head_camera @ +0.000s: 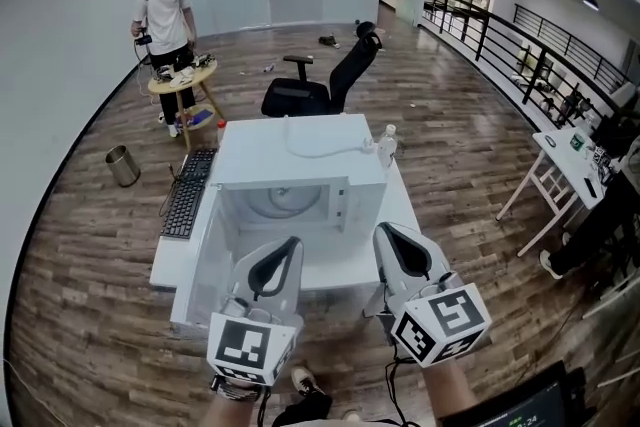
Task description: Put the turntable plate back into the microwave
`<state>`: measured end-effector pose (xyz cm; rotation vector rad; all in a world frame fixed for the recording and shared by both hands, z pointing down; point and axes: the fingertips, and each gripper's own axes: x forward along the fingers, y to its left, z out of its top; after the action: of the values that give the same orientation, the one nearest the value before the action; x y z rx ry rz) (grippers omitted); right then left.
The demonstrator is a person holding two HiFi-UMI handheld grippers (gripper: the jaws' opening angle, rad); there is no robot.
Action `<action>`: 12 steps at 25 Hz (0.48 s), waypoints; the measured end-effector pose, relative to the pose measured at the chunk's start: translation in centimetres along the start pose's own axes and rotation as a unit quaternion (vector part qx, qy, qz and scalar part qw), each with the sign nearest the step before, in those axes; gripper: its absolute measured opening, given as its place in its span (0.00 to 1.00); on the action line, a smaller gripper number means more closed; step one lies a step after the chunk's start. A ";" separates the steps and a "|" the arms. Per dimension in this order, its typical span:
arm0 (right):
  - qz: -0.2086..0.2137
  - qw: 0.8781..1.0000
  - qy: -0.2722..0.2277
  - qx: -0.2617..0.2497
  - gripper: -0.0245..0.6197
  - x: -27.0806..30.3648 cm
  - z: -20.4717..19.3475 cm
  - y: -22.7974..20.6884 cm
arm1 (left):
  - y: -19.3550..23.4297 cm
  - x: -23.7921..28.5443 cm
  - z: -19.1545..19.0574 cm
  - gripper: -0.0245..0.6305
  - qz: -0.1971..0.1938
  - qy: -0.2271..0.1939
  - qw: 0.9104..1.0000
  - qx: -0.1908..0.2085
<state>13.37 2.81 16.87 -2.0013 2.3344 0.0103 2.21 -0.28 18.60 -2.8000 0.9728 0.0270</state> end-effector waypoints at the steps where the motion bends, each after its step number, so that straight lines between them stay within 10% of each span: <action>1: 0.001 1.000 0.000 0.003 0.04 -1.0 0.0 0.1 | -0.9 -0.6 0.2 0.04 -0.003 0.001 1.000 0.003; 12: 0.019 1.000 -0.002 0.011 0.04 -11.7 1.2 1.9 | -9.7 -7.4 2.4 0.04 0.000 0.020 1.000 0.011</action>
<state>13.35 14.67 16.27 -1.9448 2.3594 -0.0090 2.48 12.20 18.34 -2.7901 0.9761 -0.0413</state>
